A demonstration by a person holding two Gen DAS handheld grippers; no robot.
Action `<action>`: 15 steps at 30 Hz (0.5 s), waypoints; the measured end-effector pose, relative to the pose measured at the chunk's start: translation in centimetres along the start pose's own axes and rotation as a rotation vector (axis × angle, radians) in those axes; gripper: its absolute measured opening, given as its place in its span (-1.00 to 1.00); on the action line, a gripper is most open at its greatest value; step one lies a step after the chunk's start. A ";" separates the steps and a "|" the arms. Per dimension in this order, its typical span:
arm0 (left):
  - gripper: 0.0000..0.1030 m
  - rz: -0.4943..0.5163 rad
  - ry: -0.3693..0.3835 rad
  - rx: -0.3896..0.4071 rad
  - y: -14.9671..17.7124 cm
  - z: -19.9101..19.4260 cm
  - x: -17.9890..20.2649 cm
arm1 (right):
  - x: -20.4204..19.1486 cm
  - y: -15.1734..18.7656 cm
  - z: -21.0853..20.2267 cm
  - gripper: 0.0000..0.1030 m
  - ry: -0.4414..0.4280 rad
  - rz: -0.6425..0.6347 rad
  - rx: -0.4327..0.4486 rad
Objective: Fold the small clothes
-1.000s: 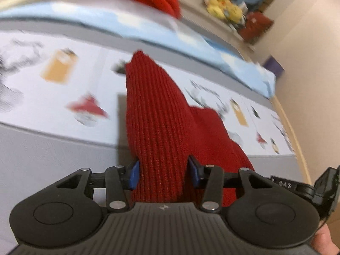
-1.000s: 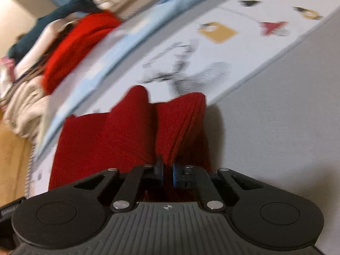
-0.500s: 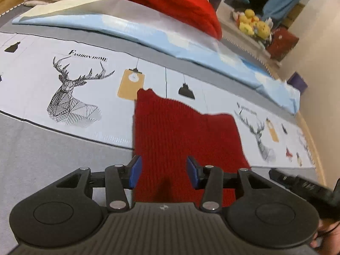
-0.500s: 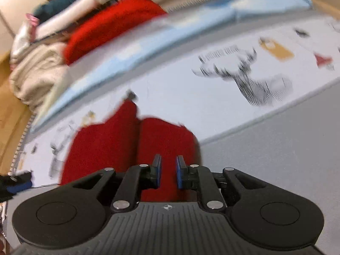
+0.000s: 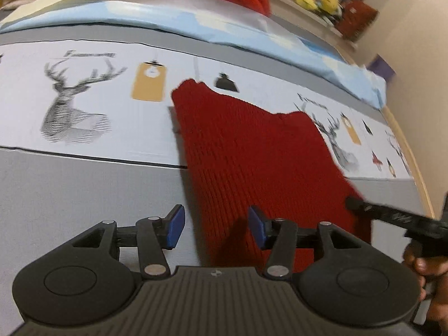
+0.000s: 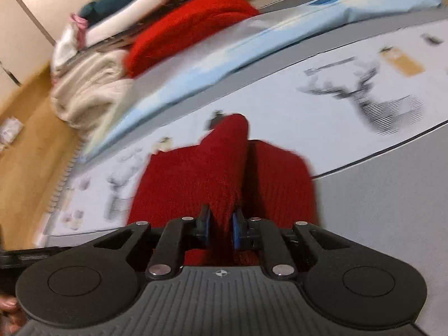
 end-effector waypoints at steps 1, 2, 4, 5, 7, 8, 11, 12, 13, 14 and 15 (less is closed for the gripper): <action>0.12 0.016 0.002 -0.012 0.2 0.4 0.6 | 0.8 0.4 0.1 -0.71 0.052 -0.031 -0.039; 0.13 0.027 0.002 -0.026 0.4 0.9 1.0 | 1.5 0.9 0.4 -0.70 0.080 -0.024 -0.081; 0.19 0.056 -0.017 -0.087 1.4 2.6 1.7 | 2.7 1.9 0.9 -0.68 0.079 0.026 -0.142; 0.26 0.067 -0.040 -0.107 2.0 3.4 1.9 | 2.6 1.9 1.2 -0.67 0.071 0.030 -0.153; 0.42 0.073 -0.072 -0.127 2.6 4.2 1.9 | 1.9 2.1 1.6 -0.67 0.094 -0.038 -0.155; 0.41 0.062 -0.070 -0.127 2.5 4.2 1.9 | 1.6 2.4 1.8 -0.66 0.107 -0.068 -0.168; 0.22 0.054 -0.050 -0.086 2.1 2.8 2.1 | 1.5 2.3 1.5 -0.66 0.114 -0.064 -0.173; 0.22 0.072 -0.035 -0.063 2.1 2.1 2.4 | 1.3 1.9 1.0 -0.65 0.100 -0.045 -0.154; 0.22 0.087 -0.018 -0.050 2.2 1.8 2.7 | 0.8 1.4 0.4 -0.65 0.081 -0.030 -0.135; 0.23 0.106 -0.005 -0.055 2.4 1.9 3.0 | 0.3 1.0 -0.1 -0.65 0.066 -0.030 -0.119; 0.23 0.136 -0.016 -0.089 3.0 2.6 3.0 | 0.2 1.0 -0.6 -0.65 0.063 -0.052 -0.111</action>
Point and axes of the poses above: each gripper's, at about its wrist camera, not at the fingertips, and z roughly the way its jaws point, x to its right, y to its underside, the point moved 5 cm from there along z, roughly the way its jaws point, and after that the axes turned 7 degrees about -y, right-handed, at the moved point
